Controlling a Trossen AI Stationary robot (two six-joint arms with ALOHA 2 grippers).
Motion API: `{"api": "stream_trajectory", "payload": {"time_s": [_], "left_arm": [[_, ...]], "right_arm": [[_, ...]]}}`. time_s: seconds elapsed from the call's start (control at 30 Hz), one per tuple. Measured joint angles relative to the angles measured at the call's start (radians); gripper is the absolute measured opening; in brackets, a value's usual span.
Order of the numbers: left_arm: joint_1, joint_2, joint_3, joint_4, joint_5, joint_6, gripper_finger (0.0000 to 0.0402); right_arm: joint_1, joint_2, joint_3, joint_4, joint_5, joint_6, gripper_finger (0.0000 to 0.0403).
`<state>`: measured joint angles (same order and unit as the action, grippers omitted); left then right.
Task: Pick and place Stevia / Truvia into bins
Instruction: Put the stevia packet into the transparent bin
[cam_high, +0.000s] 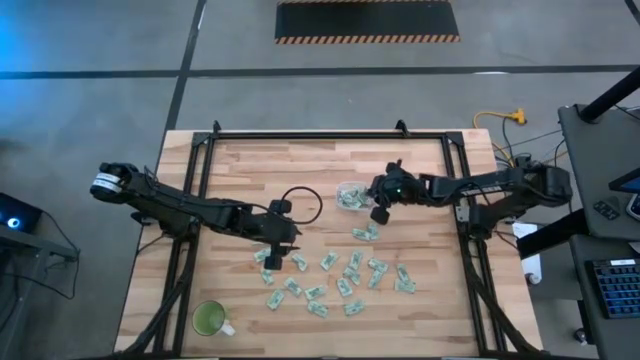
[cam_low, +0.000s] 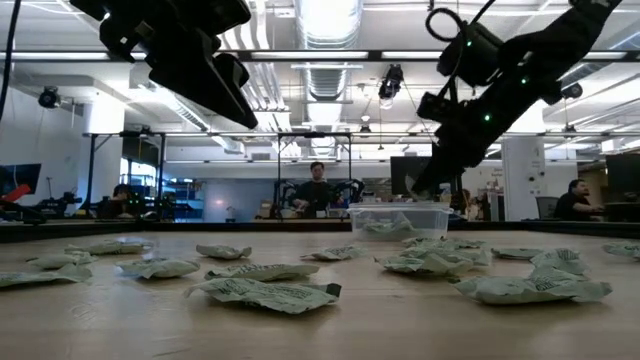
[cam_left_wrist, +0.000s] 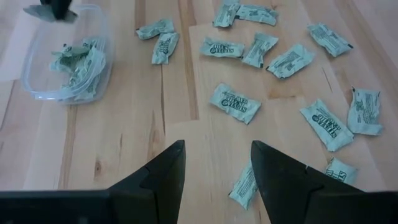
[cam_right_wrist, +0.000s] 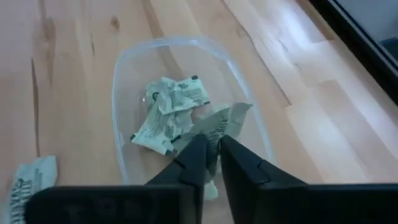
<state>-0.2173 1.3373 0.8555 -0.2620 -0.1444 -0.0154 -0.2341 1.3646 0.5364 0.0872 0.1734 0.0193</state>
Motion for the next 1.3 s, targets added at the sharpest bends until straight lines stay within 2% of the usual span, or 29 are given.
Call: {"api": "stream_trajectory", "payload": {"time_s": [0.27,0.47,0.6,0.77,1.03,1.3], "left_arm": [[0.000,0.000,0.000,-0.011,-0.003,0.001,0.0167],[0.000,0.012,-0.004,-0.169,-0.076,-0.027,0.0167],[0.002,0.036,-0.005,-0.346,-0.080,-0.151,0.0167],[0.003,0.055,-0.014,-0.510,-0.096,-0.292,0.0167],[0.004,0.057,-0.094,-0.507,-0.093,-0.322,0.0167],[0.006,0.057,-0.151,-0.412,-0.061,-0.322,0.0167]], "right_arm": [[0.000,0.039,0.015,0.028,0.000,-0.039,0.0133],[0.023,-0.003,0.015,0.021,-0.015,-0.085,0.0170],[0.049,-0.018,0.015,0.024,-0.072,-0.108,0.0173],[0.072,-0.023,0.015,0.023,-0.081,-0.111,0.0163],[0.118,-0.024,0.015,0.023,-0.104,-0.106,0.0149],[0.157,-0.024,0.015,0.022,-0.107,-0.102,0.0140]]}}
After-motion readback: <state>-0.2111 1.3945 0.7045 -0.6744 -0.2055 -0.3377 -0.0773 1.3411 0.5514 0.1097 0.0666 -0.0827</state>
